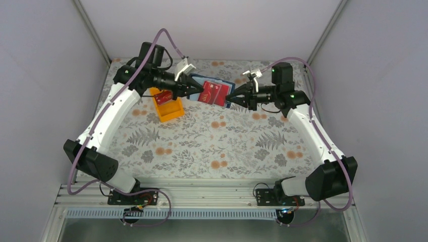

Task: Take the credit cards out of the card holder

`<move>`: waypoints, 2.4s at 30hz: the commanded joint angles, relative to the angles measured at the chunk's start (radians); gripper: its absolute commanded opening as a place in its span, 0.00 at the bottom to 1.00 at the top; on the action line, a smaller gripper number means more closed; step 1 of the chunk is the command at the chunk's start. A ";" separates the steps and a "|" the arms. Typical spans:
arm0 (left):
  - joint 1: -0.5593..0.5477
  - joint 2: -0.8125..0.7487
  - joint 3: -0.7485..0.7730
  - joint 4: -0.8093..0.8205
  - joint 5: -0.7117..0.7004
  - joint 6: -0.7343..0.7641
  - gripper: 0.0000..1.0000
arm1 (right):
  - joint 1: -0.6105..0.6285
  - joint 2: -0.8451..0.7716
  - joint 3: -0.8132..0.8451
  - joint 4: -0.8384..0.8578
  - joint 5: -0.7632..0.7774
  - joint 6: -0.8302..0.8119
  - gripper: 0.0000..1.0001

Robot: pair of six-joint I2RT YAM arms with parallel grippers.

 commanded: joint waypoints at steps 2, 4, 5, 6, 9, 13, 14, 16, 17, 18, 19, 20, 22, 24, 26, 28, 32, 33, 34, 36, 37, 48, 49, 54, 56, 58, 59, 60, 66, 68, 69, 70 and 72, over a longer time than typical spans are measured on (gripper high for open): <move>-0.032 0.005 0.002 0.058 0.054 -0.017 0.03 | -0.002 -0.002 0.034 -0.026 -0.057 -0.015 0.04; -0.032 0.003 -0.015 0.064 0.023 -0.006 0.06 | -0.002 -0.006 0.030 -0.025 -0.058 -0.017 0.04; -0.032 0.001 -0.029 0.070 0.019 -0.002 0.08 | -0.001 -0.007 0.027 -0.025 -0.060 -0.021 0.04; -0.032 0.000 -0.041 0.074 0.019 -0.001 0.11 | -0.002 -0.007 0.026 -0.025 -0.061 -0.021 0.04; -0.031 0.011 -0.047 0.066 0.017 0.011 0.21 | -0.002 0.004 0.029 -0.029 -0.068 -0.025 0.04; -0.019 0.002 -0.039 0.067 0.012 0.025 0.24 | -0.001 0.015 0.040 -0.040 -0.082 -0.033 0.04; -0.015 -0.003 -0.039 0.070 0.016 0.027 0.24 | -0.002 0.012 0.040 -0.041 -0.083 -0.033 0.04; -0.011 -0.006 -0.043 0.074 0.024 0.026 0.24 | -0.002 0.007 0.039 -0.042 -0.083 -0.036 0.04; -0.010 -0.005 -0.049 0.079 0.036 0.023 0.24 | -0.001 0.005 0.039 -0.042 -0.083 -0.035 0.04; -0.011 -0.005 -0.055 0.082 0.052 0.019 0.24 | -0.002 0.003 0.037 -0.043 -0.080 -0.035 0.04; -0.012 -0.004 -0.062 0.087 0.065 0.011 0.25 | -0.001 0.001 0.036 -0.042 -0.078 -0.034 0.04; -0.012 -0.001 -0.066 0.091 0.071 0.003 0.25 | -0.002 -0.002 0.037 -0.042 -0.078 -0.034 0.04; -0.012 0.006 -0.060 0.094 0.061 0.001 0.26 | -0.002 -0.006 0.037 -0.043 -0.082 -0.034 0.04; -0.013 0.008 -0.053 0.111 0.045 -0.015 0.23 | -0.001 -0.010 0.035 -0.042 -0.084 -0.036 0.04; -0.022 0.004 -0.061 0.139 0.024 -0.036 0.21 | -0.002 -0.014 0.033 -0.043 -0.083 -0.038 0.04; -0.033 0.005 -0.072 0.148 0.020 -0.040 0.20 | -0.002 -0.013 0.036 -0.044 -0.084 -0.038 0.04; -0.041 0.002 -0.084 0.147 0.022 -0.047 0.18 | -0.001 -0.014 0.038 -0.045 -0.087 -0.040 0.04; -0.044 0.002 -0.085 0.144 0.024 -0.044 0.18 | -0.001 -0.014 0.039 -0.046 -0.086 -0.040 0.04; -0.047 0.002 -0.085 0.140 0.025 -0.041 0.18 | -0.002 -0.015 0.041 -0.048 -0.087 -0.040 0.04; -0.050 -0.001 -0.091 0.146 0.019 -0.048 0.18 | -0.001 -0.017 0.045 -0.051 -0.087 -0.043 0.04; -0.051 -0.002 -0.098 0.158 0.010 -0.060 0.18 | -0.001 -0.018 0.047 -0.052 -0.087 -0.044 0.04; -0.079 0.013 -0.096 0.165 0.002 -0.080 0.03 | -0.002 -0.024 0.041 -0.052 -0.092 -0.048 0.04; -0.079 0.014 -0.093 0.161 0.013 -0.079 0.02 | -0.001 -0.025 0.039 -0.052 -0.091 -0.049 0.04; -0.061 -0.009 -0.085 0.124 0.034 -0.055 0.02 | -0.001 -0.034 0.041 -0.051 -0.092 -0.049 0.04; -0.043 -0.023 -0.098 0.119 0.024 -0.044 0.02 | -0.002 -0.036 0.041 -0.048 -0.084 -0.046 0.04; -0.028 -0.028 -0.106 0.111 0.010 -0.033 0.03 | -0.001 -0.029 0.041 -0.045 -0.071 -0.038 0.04; -0.018 -0.031 -0.109 0.109 0.002 -0.031 0.02 | -0.001 -0.024 0.044 -0.047 -0.066 -0.034 0.04; -0.012 -0.034 -0.112 0.106 0.001 -0.027 0.02 | -0.001 -0.018 0.048 -0.051 -0.067 -0.032 0.04; 0.008 -0.048 -0.096 0.089 -0.006 -0.008 0.02 | -0.002 -0.018 0.059 -0.066 -0.067 -0.036 0.04; 0.011 -0.044 -0.084 0.075 -0.012 0.007 0.02 | -0.001 -0.019 0.056 -0.067 -0.064 -0.037 0.04; 0.011 -0.043 -0.082 0.070 -0.018 0.016 0.02 | -0.002 -0.019 0.055 -0.068 -0.064 -0.037 0.04; 0.012 -0.042 -0.083 0.069 -0.026 0.022 0.02 | -0.001 -0.019 0.054 -0.067 -0.064 -0.037 0.04; 0.013 -0.040 -0.092 0.074 -0.026 0.024 0.02 | -0.001 -0.016 0.057 -0.069 -0.068 -0.037 0.04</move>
